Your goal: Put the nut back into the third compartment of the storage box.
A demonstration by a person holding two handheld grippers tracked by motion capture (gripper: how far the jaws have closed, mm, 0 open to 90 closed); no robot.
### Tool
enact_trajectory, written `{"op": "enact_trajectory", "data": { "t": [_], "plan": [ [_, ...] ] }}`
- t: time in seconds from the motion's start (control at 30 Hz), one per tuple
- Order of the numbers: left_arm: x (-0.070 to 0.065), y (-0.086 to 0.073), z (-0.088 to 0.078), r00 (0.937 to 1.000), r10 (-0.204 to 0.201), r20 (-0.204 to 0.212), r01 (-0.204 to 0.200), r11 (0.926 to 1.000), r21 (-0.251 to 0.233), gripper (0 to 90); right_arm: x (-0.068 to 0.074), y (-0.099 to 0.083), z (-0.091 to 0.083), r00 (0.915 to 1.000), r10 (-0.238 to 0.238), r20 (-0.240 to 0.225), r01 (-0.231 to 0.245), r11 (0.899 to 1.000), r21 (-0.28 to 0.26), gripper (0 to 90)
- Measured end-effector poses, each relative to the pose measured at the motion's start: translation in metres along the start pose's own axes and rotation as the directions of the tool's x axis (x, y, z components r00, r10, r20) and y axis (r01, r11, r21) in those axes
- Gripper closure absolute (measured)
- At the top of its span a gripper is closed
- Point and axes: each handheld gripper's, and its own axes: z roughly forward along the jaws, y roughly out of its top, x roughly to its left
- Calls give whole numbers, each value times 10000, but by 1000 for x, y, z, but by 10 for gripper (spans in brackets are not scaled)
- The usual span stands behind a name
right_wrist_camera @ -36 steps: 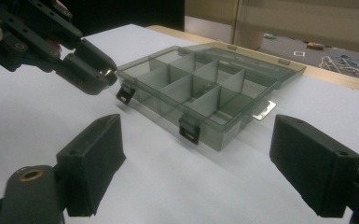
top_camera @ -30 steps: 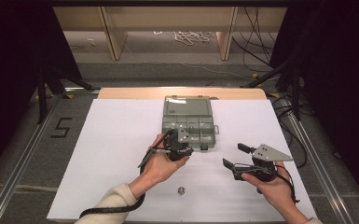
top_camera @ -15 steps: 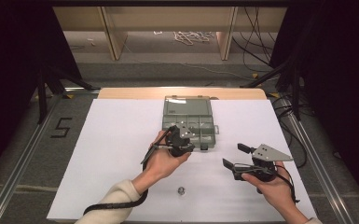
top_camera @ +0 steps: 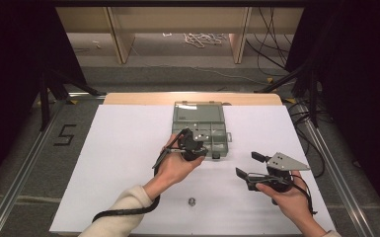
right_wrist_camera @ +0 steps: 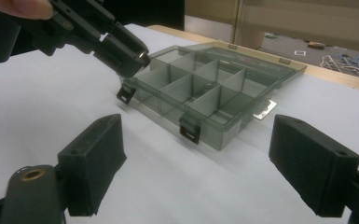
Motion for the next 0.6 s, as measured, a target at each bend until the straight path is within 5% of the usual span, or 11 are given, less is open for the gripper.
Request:
{"op": "enact_trajectory", "data": {
  "t": [0.6],
  "plan": [
    [4,22,19,10000,29,1,-29,10000,67,702,1,0,0,9998,202,-27,-202,9998,38,189]
  ]
}}
